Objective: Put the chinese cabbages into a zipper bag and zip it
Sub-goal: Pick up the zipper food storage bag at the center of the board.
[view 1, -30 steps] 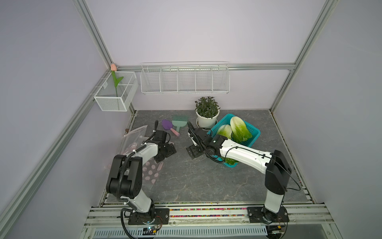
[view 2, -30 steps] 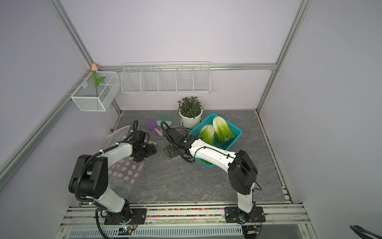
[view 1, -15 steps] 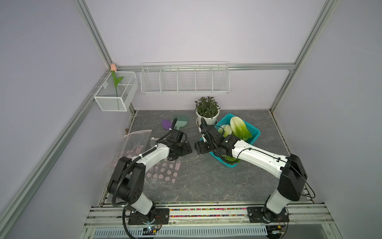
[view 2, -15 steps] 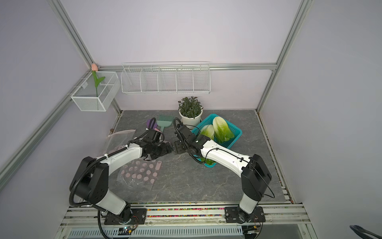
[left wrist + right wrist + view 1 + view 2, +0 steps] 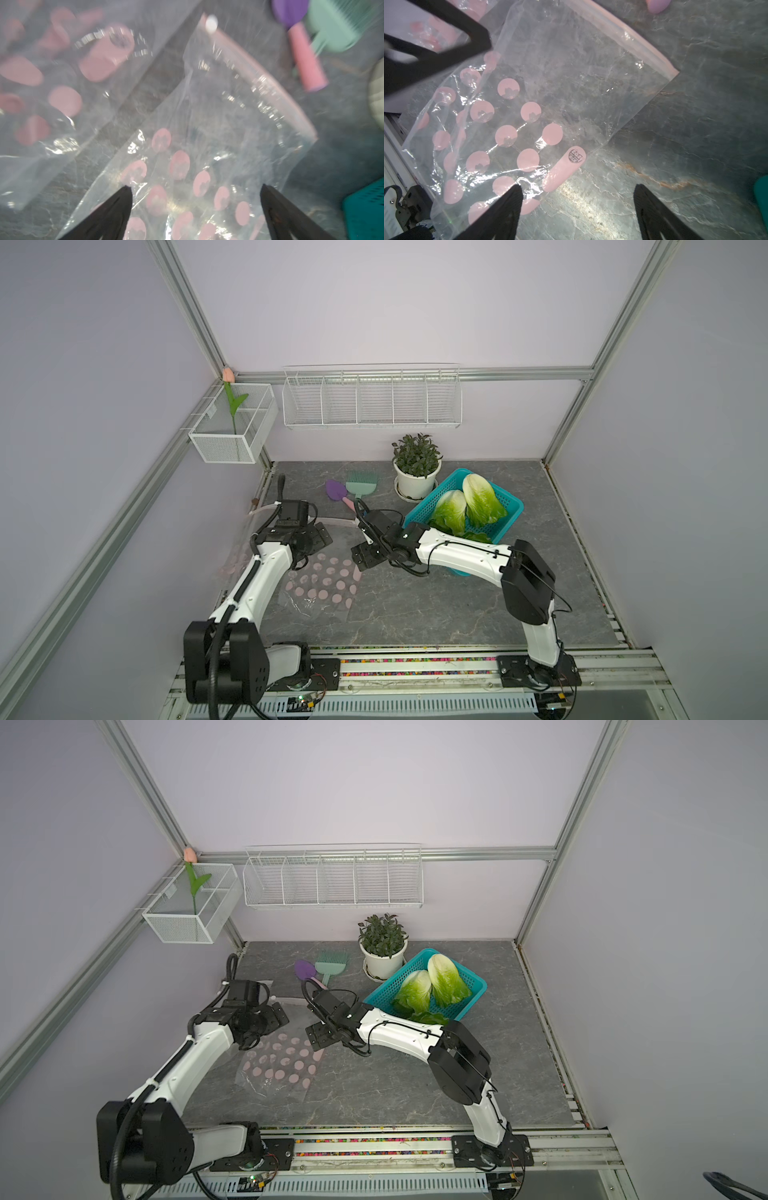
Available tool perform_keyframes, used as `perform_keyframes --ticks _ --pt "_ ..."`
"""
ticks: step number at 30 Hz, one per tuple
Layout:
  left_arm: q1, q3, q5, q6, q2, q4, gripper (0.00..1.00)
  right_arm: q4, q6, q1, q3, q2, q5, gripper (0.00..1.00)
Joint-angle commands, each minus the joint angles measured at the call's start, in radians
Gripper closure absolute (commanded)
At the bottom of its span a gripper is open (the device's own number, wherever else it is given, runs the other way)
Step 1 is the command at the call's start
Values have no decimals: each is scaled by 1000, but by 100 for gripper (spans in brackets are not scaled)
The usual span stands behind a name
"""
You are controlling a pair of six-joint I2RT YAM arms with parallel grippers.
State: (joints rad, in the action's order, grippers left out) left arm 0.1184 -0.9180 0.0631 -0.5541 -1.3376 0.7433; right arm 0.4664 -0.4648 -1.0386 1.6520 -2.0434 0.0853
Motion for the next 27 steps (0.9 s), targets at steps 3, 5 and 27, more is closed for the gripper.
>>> perform_keyframes --ticks 3,5,27 --pt "48 46 33 -10 -118 10 1 11 -5 5 35 -28 -9 13" --pt "51 72 32 -27 -136 -27 3 10 -3 12 46 -43 -17 13" --pt "92 226 -143 13 -113 -268 100 393 259 198 949 -637 -207 14"
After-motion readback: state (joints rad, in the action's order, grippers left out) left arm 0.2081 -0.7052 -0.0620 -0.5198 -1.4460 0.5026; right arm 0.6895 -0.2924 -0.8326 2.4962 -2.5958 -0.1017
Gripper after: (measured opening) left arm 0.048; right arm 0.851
